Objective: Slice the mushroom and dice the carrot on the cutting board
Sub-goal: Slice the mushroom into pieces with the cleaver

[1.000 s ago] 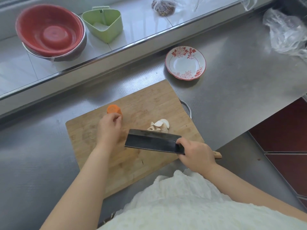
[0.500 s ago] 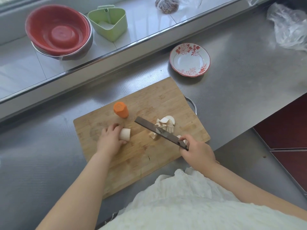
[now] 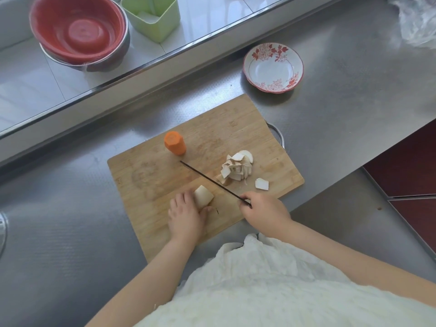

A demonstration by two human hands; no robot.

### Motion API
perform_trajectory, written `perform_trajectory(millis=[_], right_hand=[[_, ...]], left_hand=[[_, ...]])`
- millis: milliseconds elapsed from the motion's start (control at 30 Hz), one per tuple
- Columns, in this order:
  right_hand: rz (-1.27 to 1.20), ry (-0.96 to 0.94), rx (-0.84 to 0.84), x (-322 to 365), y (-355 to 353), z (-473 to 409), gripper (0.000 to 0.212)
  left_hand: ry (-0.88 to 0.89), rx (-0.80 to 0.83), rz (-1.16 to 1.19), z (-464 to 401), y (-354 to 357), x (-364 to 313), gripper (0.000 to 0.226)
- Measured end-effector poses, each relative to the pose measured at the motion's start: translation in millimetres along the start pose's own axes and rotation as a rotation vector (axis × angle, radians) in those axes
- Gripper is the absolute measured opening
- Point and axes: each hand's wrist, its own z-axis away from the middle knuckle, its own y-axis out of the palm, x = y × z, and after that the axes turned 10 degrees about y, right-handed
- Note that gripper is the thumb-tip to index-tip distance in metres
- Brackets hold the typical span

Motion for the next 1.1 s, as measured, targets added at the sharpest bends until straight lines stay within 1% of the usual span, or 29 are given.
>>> perform_trajectory(millis=[133,267,367,433,467,567,667,867,1100], right_hand=[[0.037,0.043,0.077,6,9,0,0.018],[0.058,0.065,0.096,12,14,-1,0.024],[0.098,0.077,0.114,16,16,-2,0.025],[0.135,0.101,0.141,19,16,-4,0.026],[0.155,0.115,0.154,21,16,-5,0.027],[0.211,0.163,0.161,24,17,-8,0.027],[0.239,0.181,0.153,25,17,-10,0.026],[0.295,0.072,0.073,27,22,3,0.017],[0.270,0.035,0.045,30,20,15,0.020]], left_hand=[[0.000,0.001,0.094,3,-2,12,0.051],[0.063,-0.043,0.136,2,-7,20,0.038],[0.202,-0.141,0.112,-4,-10,23,0.020],[0.310,-0.175,0.110,-11,-11,26,0.008],[0.366,-0.181,0.095,-14,-11,27,0.006],[0.493,-0.176,0.028,-21,-13,24,0.009],[0.543,-0.179,-0.002,-26,-14,21,0.008],[0.544,-0.178,-0.028,-31,-11,17,0.009],[0.505,-0.175,0.000,-32,-7,18,0.008]])
